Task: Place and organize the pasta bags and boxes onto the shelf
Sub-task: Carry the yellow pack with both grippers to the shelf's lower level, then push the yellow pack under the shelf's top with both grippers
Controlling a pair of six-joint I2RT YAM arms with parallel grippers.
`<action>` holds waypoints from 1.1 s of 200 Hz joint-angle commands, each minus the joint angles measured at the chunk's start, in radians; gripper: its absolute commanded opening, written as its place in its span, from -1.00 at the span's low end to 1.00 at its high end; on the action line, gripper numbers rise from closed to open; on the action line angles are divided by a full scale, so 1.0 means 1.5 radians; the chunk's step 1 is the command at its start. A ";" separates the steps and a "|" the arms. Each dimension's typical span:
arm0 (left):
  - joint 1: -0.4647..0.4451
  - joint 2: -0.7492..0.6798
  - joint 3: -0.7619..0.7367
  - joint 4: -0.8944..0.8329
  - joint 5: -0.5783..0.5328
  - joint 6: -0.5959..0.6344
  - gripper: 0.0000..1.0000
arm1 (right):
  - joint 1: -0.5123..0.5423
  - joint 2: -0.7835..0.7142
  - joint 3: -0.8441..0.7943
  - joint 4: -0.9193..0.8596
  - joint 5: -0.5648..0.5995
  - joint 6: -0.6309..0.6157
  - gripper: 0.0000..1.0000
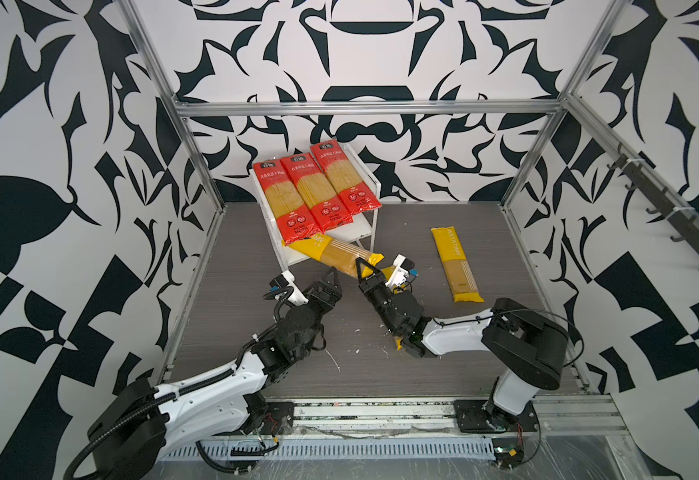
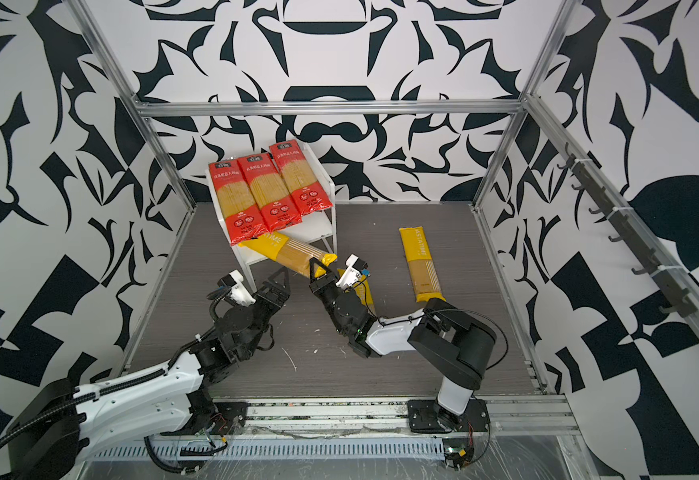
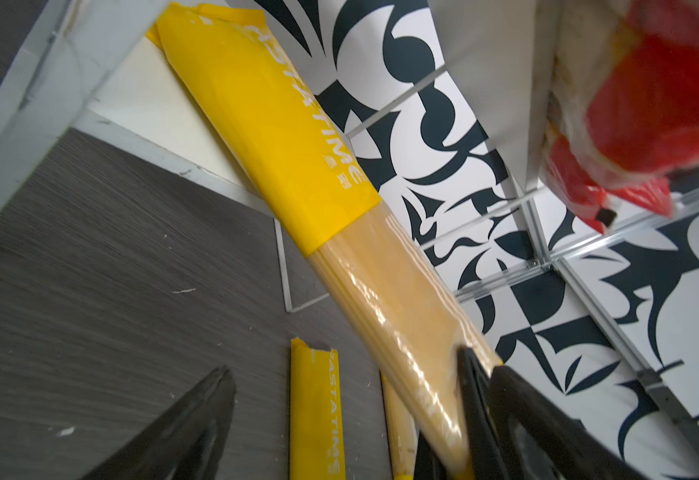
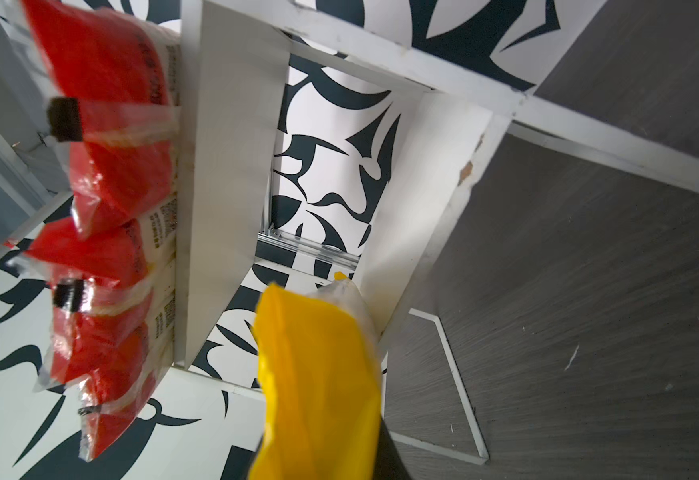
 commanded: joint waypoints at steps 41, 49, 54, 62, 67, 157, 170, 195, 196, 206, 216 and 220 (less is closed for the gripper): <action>0.071 0.158 0.031 0.179 0.107 -0.065 0.99 | 0.028 0.014 0.004 0.080 0.008 0.074 -0.79; 0.072 0.176 0.033 0.195 0.111 -0.072 0.98 | 0.028 0.020 0.004 0.081 0.004 0.084 -0.76; 0.072 0.181 0.035 0.204 0.114 -0.073 0.97 | 0.029 0.023 0.004 0.080 0.000 0.093 -0.74; 0.074 0.212 0.036 0.227 0.115 -0.072 0.95 | 0.030 0.029 0.005 0.078 -0.005 0.104 -0.69; 0.076 0.223 0.036 0.244 0.116 -0.073 0.94 | 0.030 0.032 0.005 0.078 -0.010 0.109 -0.66; 0.136 0.364 0.053 0.445 0.226 -0.131 -0.22 | 0.010 0.037 -0.045 0.055 -0.065 0.173 0.17; 0.144 0.349 0.052 0.428 0.239 -0.131 -0.37 | -0.007 0.034 -0.060 0.042 -0.108 0.187 0.23; 0.167 0.299 0.061 0.347 0.280 -0.135 -0.56 | -0.051 0.023 -0.097 0.026 -0.210 0.198 0.30; 0.169 0.296 0.061 0.343 0.282 -0.135 -0.56 | -0.053 0.022 -0.099 0.026 -0.214 0.198 0.31; 0.181 0.271 0.063 0.301 0.300 -0.136 -0.60 | -0.074 0.016 -0.116 0.022 -0.252 0.200 0.32; 0.195 0.244 0.066 0.249 0.322 -0.138 -0.64 | -0.096 0.012 -0.129 0.023 -0.294 0.196 0.33; 0.201 0.236 0.067 0.232 0.329 -0.138 -0.65 | -0.104 0.010 -0.133 0.025 -0.311 0.193 0.33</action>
